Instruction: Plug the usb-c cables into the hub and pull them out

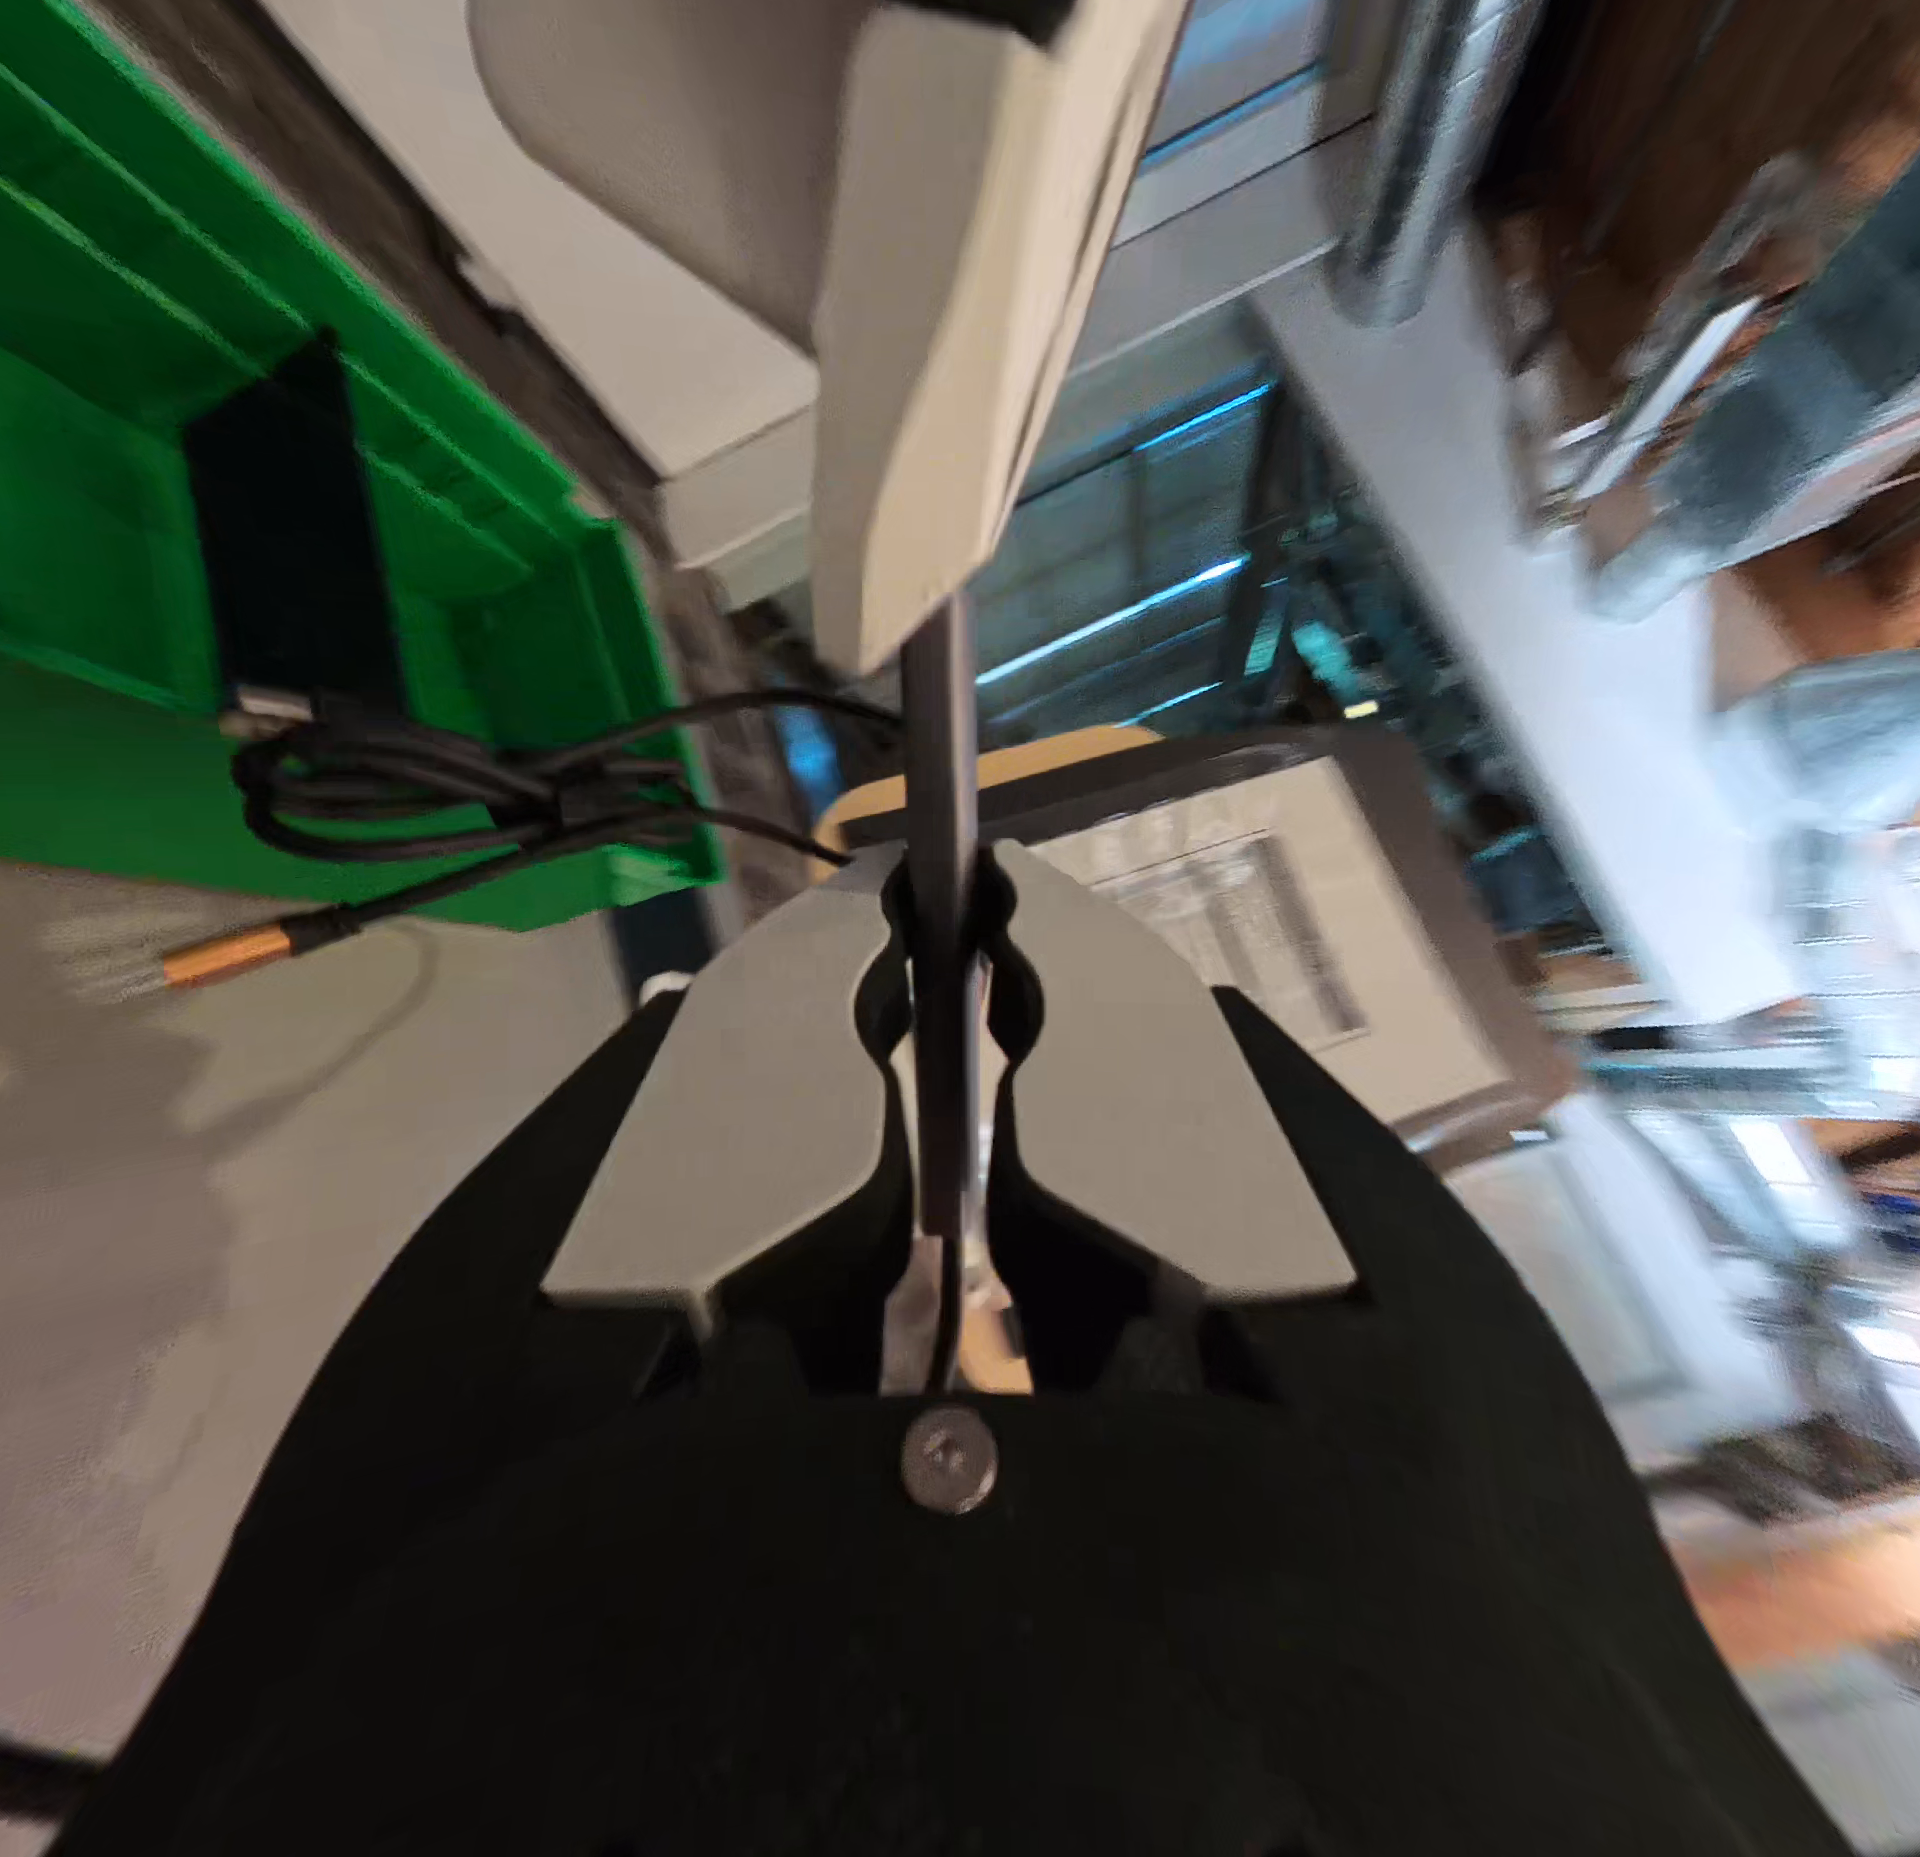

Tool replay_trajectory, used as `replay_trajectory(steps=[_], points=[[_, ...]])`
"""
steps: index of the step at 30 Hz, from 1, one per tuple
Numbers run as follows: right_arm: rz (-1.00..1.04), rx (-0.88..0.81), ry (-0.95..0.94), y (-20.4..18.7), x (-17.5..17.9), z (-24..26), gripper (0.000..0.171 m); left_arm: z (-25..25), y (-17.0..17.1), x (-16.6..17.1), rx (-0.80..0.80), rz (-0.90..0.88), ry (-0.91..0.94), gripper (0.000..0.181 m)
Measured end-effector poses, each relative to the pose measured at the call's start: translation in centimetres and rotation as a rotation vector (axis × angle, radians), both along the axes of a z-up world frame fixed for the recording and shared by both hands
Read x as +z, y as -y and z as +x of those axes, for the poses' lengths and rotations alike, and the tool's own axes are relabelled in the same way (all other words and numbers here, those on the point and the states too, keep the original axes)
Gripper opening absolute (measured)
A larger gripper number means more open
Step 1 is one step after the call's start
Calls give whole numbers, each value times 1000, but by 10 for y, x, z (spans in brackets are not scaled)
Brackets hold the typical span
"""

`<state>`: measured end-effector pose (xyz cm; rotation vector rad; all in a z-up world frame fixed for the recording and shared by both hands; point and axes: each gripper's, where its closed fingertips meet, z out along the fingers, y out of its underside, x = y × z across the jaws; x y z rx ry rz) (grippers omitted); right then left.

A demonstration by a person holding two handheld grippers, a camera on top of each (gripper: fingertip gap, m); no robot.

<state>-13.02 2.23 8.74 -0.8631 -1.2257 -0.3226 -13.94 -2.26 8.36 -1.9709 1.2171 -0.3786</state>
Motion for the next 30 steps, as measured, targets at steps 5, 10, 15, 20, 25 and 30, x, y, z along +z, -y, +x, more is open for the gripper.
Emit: replay_trajectory(steps=[5, 10, 15, 20, 25, 30], points=[[-681, 159, -81, -1, -26, 17, 10, -14, -2, 26, -37, 115, 146, 52], [-1086, 333, -118, 17, -40, 31, 10, -4, -3, 50, -209, 255, 359, 52], [-1132, 420, -129, 27, -35, 29, 10, 25, -8, 30, -379, 149, 389, 41], [-1131, 456, -85, 36, -36, 29, 10, 42, 2, 6, -536, 31, 353, 12], [-1052, 457, -68, 29, -41, 34, 11, 49, -3, -2, -521, -77, 322, 10], [-606, 420, -397, 6, 35, 78, 47, 48, -27, 16, -360, -160, 487, 10]])
